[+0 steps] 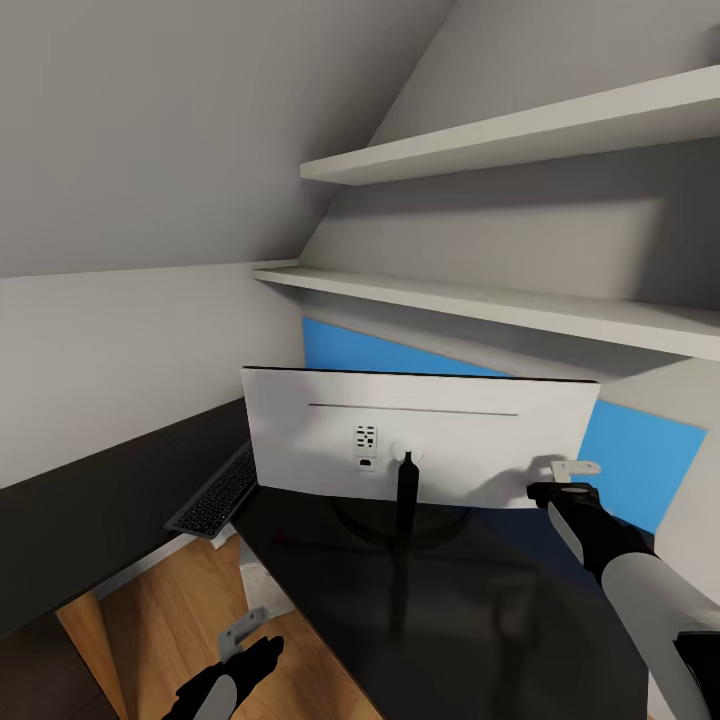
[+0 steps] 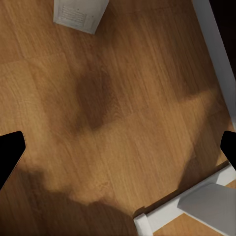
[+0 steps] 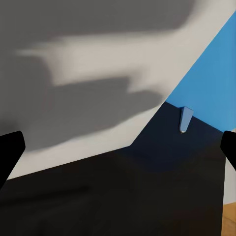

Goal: In the bedroom, organize the workspace by keeping the computer under the desk, ensuring the monitor is on the desk, placing the keyboard on the desk next to the monitor, placing the mouse on the desk next to the keyboard, moving the folder from the swivel chair onto the desk next to the mouse, stacking the notebook on top of the folder with the pen on top of the notebook, and positioning the swivel chair next to the desk.

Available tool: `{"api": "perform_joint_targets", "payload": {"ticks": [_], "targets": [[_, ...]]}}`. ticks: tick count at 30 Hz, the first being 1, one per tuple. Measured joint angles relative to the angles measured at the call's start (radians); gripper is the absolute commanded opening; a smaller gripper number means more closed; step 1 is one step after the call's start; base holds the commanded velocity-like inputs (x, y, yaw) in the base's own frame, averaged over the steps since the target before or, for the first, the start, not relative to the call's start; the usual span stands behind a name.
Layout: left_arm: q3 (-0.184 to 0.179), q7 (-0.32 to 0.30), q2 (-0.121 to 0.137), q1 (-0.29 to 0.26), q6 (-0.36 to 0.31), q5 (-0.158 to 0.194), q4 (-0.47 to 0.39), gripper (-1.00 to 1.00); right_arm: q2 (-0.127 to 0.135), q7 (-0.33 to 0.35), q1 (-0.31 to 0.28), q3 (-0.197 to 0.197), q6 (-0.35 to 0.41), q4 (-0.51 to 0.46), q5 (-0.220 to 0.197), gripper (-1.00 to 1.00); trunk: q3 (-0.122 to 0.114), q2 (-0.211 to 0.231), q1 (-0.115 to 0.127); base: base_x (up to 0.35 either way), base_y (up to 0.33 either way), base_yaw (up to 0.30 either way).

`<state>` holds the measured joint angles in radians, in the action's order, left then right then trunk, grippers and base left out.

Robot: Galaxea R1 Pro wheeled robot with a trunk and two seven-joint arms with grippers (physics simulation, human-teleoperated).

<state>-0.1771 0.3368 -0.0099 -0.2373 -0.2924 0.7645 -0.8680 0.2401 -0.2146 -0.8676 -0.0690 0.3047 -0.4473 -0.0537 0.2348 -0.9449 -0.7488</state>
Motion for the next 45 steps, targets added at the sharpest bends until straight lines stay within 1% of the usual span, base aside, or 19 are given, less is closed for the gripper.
{"api": "perform_joint_targets", "payload": {"ticks": [17,21,27,28,31,32,35,39,45], "targets": [[0.0,0.0,0.0,0.0,0.0,0.0,0.0,1.0,0.0,0.0,0.0,0.0,0.0,0.0,0.0,1.0,0.0,0.0,0.0,0.0,0.0,0.0],[0.0,-0.002,0.022,0.023,0.003,0.006,0.007,1.0,-0.016,0.0,0.011,0.002,0.004,-0.002,-0.001,1.0,0.0,0.0,0.0,0.016,0.0,0.0],[0.0,0.0,0.055,0.048,0.005,0.006,0.031,1.0,-0.027,0.0,0.018,0.004,0.002,-0.006,0.0,1.0,0.0,0.0,0.0,0.035,0.0,0.0],[-0.001,0.0,0.057,0.051,0.005,0.004,0.055,1.0,-0.028,-0.001,0.018,0.004,0.0,-0.006,0.001,1.0,0.0,0.0,0.0,0.008,0.0,0.0],[-0.004,0.0,0.058,0.063,0.005,0.001,0.072,1.0,-0.03,-0.002,0.019,0.004,-0.001,-0.006,0.002,1.0,0.0,0.0,0.0,0.005,0.0,0.0],[-0.006,0.0,0.059,0.075,0.005,-0.001,0.078,1.0,-0.031,-0.003,0.019,0.004,-0.002,-0.006,0.002,1.0,0.0,0.0,0.0,0.003,0.0,0.0],[-0.008,-0.002,0.062,0.098,0.007,-0.003,0.08,1.0,-0.032,-0.005,0.02,0.004,-0.002,-0.006,0.002,1.0,0.0,0.0,0.0,0.002,0.0,0.0],[-0.008,-0.007,0.075,0.128,0.012,-0.002,0.076,1.0,-0.032,-0.008,0.02,0.003,-0.003,-0.006,0.002,1.0,0.0,0.0,0.0,0.004,0.0,0.0],[-0.006,-0.008,0.082,0.141,0.018,-0.003,0.073,1.0,-0.032,-0.01,0.02,0.003,-0.004,-0.006,0.001,1.0,0.0,0.0,0.0,0.16,0.0,0.0]]}}
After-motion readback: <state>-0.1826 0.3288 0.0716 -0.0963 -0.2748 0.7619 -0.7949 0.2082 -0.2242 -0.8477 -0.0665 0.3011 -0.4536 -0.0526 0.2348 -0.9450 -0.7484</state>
